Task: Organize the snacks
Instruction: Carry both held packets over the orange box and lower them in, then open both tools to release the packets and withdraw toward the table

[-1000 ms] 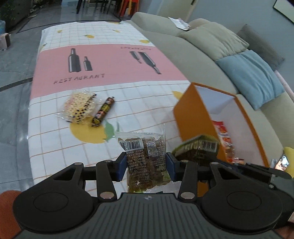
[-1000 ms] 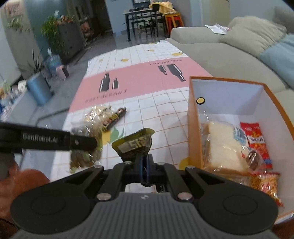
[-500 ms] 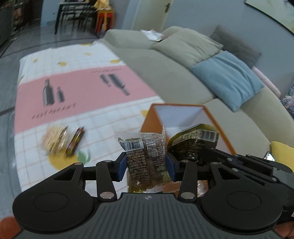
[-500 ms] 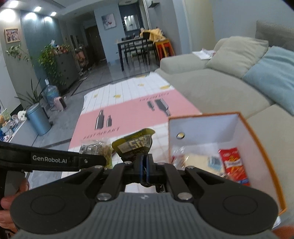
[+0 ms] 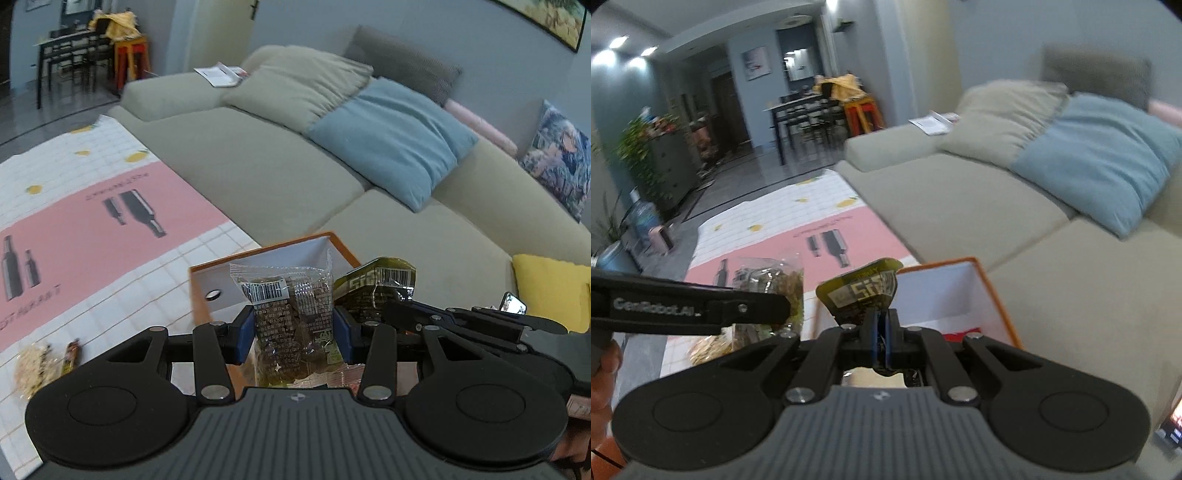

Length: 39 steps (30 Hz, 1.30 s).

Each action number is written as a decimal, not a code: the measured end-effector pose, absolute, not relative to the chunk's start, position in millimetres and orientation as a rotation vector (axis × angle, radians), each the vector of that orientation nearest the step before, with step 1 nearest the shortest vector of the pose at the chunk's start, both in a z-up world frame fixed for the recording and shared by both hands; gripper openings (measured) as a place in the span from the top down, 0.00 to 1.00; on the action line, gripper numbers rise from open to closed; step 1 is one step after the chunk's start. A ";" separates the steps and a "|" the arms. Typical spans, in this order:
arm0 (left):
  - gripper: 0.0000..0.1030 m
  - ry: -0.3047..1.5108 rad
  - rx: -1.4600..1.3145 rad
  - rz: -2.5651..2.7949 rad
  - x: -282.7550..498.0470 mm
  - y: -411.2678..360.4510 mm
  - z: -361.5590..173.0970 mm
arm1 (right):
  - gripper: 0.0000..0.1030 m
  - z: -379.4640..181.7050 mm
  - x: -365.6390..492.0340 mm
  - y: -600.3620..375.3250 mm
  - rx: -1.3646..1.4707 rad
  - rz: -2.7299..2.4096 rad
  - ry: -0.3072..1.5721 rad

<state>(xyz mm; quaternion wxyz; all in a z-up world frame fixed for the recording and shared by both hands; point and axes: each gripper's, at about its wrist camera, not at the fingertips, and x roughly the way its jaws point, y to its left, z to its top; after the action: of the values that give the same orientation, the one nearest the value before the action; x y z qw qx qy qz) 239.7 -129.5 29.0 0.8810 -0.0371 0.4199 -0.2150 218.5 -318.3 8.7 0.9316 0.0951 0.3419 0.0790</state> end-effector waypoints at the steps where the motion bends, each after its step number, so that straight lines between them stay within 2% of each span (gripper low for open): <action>1: 0.51 0.877 -0.060 -0.451 244.0 -134.5 26.4 | 1.00 5.2 224.8 -323.7 0.217 0.154 0.711; 7: 0.51 0.917 0.014 -0.464 274.5 -158.6 2.6 | 1.00 -23.0 256.8 -346.0 0.348 0.149 0.771; 16: 0.51 1.013 0.144 -0.425 316.3 -179.9 -36.3 | 1.00 -65.3 304.6 -349.2 0.398 0.131 0.869; 31: 0.50 1.117 0.229 -0.364 333.8 -178.5 -72.5 | 0.97 -97.9 334.9 -335.4 0.475 0.211 0.943; 39: 0.39 1.076 0.206 -0.370 330.3 -165.2 -58.6 | 0.96 -106.5 340.0 -338.6 0.605 0.218 0.976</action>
<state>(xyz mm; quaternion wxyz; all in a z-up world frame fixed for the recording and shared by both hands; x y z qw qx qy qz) 330.3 -165.2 -58.6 0.8374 0.0976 0.5085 -0.1750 340.0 -338.6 -106.5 0.8341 0.2857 0.4605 0.1027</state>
